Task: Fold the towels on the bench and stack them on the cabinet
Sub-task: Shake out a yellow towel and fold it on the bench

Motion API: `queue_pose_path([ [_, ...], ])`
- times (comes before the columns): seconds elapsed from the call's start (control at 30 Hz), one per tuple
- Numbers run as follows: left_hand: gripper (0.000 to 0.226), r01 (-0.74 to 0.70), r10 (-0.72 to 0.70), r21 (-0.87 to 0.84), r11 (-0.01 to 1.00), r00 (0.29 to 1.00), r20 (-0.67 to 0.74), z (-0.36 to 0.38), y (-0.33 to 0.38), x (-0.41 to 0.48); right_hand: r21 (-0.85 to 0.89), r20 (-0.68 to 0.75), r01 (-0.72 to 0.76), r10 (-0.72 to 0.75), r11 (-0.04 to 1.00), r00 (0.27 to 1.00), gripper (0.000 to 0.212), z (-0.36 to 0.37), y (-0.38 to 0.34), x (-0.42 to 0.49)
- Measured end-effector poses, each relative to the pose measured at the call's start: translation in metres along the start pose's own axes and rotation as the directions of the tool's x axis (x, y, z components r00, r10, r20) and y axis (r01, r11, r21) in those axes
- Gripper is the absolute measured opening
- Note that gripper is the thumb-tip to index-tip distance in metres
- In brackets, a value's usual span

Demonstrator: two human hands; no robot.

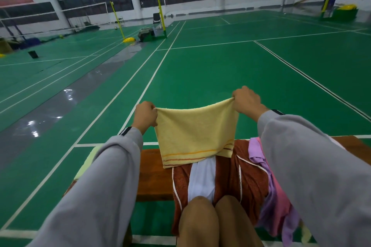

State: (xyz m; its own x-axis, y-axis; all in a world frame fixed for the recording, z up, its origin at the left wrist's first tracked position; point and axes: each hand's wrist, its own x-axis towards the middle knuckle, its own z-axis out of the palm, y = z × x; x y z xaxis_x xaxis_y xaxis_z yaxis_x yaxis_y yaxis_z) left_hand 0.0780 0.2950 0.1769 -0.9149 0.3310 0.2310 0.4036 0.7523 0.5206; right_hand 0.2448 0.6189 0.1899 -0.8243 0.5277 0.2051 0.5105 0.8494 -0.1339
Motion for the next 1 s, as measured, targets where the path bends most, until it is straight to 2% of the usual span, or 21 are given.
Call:
queue_pose_path([
  [0.07,0.020,0.105,-0.098,-0.154,0.982,0.994,0.054,0.002,0.000,0.010,0.146,0.047,-0.105,0.099,0.984,0.994,0.024,-0.001,-0.002,0.006],
  [0.13,0.017,0.190,-0.175,-0.295,0.936,0.982,0.076,0.002,0.001,0.018,0.386,0.092,-0.220,0.199,0.896,0.976,0.026,-0.004,-0.008,0.012],
  [0.23,0.016,0.205,-0.209,-0.434,0.877,0.977,0.040,-0.006,0.006,0.034,0.705,0.196,-0.356,0.314,0.614,0.929,0.029,-0.015,-0.026,0.026],
  [0.3,0.013,0.148,-0.192,-0.511,0.846,0.981,-0.033,-0.018,0.011,0.045,0.820,0.184,-0.342,0.354,0.460,0.917,0.029,-0.024,-0.032,0.038],
  [0.33,0.011,0.110,-0.191,-0.543,0.832,0.977,-0.096,-0.026,0.014,0.050,0.851,0.149,-0.303,0.356,0.430,0.923,0.029,-0.029,-0.033,0.042],
  [0.4,0.009,0.030,-0.187,-0.564,0.825,0.956,-0.224,-0.042,0.019,0.058,0.876,0.073,-0.216,0.324,0.431,0.943,0.028,-0.041,-0.034,0.050],
  [0.47,0.010,-0.024,-0.149,-0.495,0.868,0.940,-0.306,-0.053,0.021,0.062,0.888,0.001,-0.137,0.295,0.440,0.956,0.025,-0.051,-0.035,0.051],
  [0.53,0.012,-0.043,-0.113,-0.420,0.906,0.934,-0.338,-0.058,0.019,0.060,0.878,-0.048,-0.094,0.281,0.469,0.958,0.020,-0.057,-0.037,0.042],
  [0.6,0.014,-0.028,-0.096,-0.369,0.929,0.945,-0.313,-0.057,0.012,0.049,0.843,-0.053,-0.084,0.237,0.531,0.970,0.015,-0.055,-0.035,0.028],
  [0.7,0.014,0.017,-0.065,-0.268,0.963,0.983,-0.171,-0.047,-0.014,0.022,0.752,0.087,-0.124,0.088,0.648,0.992,0.016,-0.037,-0.021,0.002],
  [0.77,0.012,-0.014,0.016,-0.188,0.982,1.000,0.011,-0.042,-0.034,-0.002,0.725,0.253,-0.173,-0.024,0.667,0.967,0.018,-0.025,-0.008,-0.017],
  [0.83,0.016,-0.049,0.071,-0.092,0.995,0.964,0.255,-0.039,-0.049,-0.026,0.703,0.382,-0.220,-0.097,0.677,0.919,0.016,-0.014,0.004,-0.035],
  [0.9,0.011,0.009,0.016,-0.044,0.999,0.851,0.526,-0.041,-0.059,-0.049,0.614,0.538,-0.270,-0.142,0.742,0.831,0.014,-0.002,0.017,-0.053],
  [0.93,0.007,0.069,-0.051,-0.001,0.998,0.750,0.660,-0.043,-0.061,-0.061,0.527,0.651,-0.295,-0.157,0.797,0.743,0.015,0.003,0.022,-0.063],
  [1.0,0.010,0.150,-0.192,0.133,0.980,0.515,0.836,-0.042,-0.064,-0.078,0.310,0.855,-0.307,-0.122,0.900,0.504,0.017,0.015,0.027,-0.082],
])
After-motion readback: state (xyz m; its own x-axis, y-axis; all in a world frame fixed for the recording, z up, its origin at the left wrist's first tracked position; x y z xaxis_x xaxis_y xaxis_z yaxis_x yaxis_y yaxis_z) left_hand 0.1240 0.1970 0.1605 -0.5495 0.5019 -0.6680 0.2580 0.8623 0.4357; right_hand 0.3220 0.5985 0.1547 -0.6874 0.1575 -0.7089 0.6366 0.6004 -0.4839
